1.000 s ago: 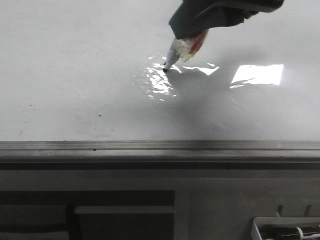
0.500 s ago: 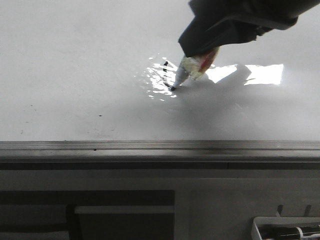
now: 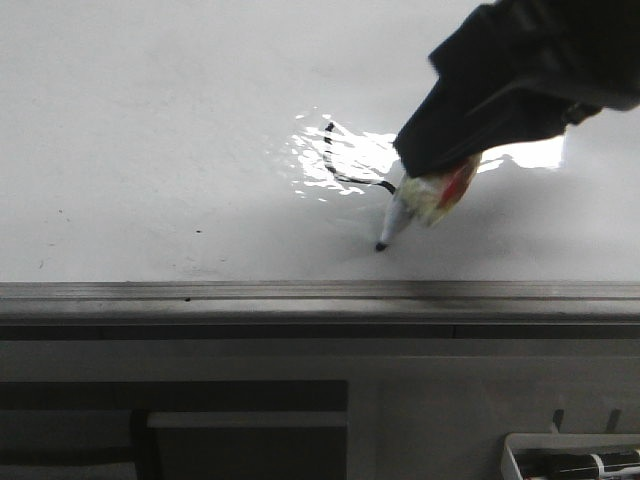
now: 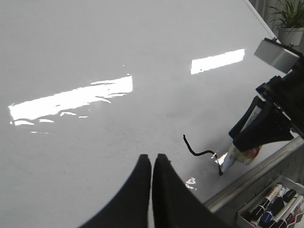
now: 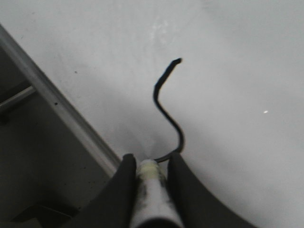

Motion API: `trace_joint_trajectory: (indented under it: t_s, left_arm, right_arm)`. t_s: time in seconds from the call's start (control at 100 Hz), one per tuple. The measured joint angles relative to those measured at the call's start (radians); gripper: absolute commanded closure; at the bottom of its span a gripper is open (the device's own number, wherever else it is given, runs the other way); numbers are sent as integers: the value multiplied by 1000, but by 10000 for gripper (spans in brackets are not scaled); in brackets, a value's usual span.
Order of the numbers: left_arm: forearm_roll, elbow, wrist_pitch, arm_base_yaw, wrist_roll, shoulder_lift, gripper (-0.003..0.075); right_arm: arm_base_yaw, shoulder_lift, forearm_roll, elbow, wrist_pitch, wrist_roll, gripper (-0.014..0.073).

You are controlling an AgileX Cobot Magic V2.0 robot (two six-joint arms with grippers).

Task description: Write number 5 on whiteboard

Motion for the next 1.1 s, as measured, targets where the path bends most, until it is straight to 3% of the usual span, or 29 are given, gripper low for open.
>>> trace_joint_trajectory:
  t_s: [0.38, 0.62, 1.1]
  left_arm:
    - [0, 0, 0, 0, 0, 0, 741]
    - [0, 0, 0, 0, 0, 0, 741]
    - [0, 0, 0, 0, 0, 0, 741]
  right_arm:
    - [77, -3, -4, -20, -51, 0, 641]
    - [52, -57, -11, -30, -163, 0, 641]
    - [3, 10, -11, -30, -227, 0, 641]
